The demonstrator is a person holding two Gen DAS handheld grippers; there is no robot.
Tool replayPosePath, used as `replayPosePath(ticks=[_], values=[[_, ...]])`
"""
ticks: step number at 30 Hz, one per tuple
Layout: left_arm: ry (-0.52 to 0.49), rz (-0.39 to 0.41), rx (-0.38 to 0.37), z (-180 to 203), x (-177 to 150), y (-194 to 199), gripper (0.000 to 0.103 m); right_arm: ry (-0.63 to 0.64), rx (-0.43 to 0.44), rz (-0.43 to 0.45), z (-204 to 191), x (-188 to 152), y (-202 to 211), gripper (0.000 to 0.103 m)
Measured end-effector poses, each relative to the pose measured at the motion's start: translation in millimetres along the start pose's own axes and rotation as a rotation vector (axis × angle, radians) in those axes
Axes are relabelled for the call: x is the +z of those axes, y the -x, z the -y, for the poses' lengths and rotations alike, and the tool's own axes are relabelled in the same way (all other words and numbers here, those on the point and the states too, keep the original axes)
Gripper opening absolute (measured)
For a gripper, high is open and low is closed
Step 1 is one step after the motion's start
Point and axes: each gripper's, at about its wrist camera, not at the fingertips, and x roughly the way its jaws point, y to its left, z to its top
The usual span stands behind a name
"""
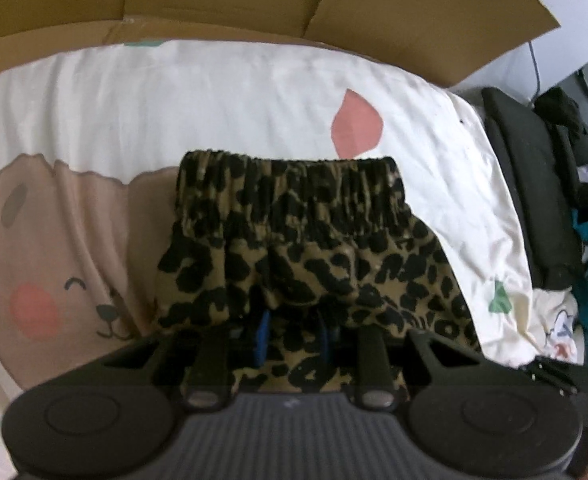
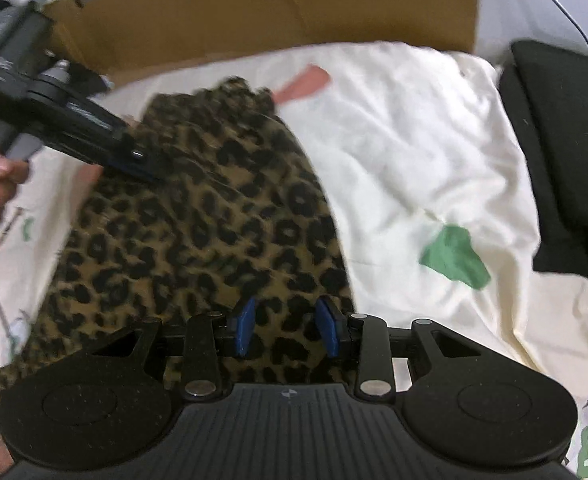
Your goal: Fold clothes
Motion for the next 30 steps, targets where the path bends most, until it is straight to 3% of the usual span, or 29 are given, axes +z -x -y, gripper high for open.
replayPosePath(ticks=[5, 10, 18, 23, 30], values=[[-0.073, -0.026, -0.010, 15.1, 5.1, 24.4, 0.026, -0.075, -0.017, -0.011, 13.1, -5.3, 1.1, 0.037], [-0.150, 0.009, -0.008, 36.3, 17.4, 42.7, 0.028, -0.137, -0.058, 0.002, 23.1, -7.9, 10.5, 0.039], [-0.215, -0.008, 0.033, 51.0, 26.5, -8.3, 0.027, -0.240, -0.008, 0.111, 33.9, -15.4, 33.2, 0.039], [-0.242, 0.006, 0.050, 52.6, 30.1, -31.4, 0.026, -0.222, 0.000, 0.081, 29.5, -20.3, 24.3, 0.039], [-0.269, 0.003, 0.071, 54.6, 28.4, -18.4, 0.022, -0.201, -0.060, 0.017, 30.4, -31.8, 9.8, 0.039]])
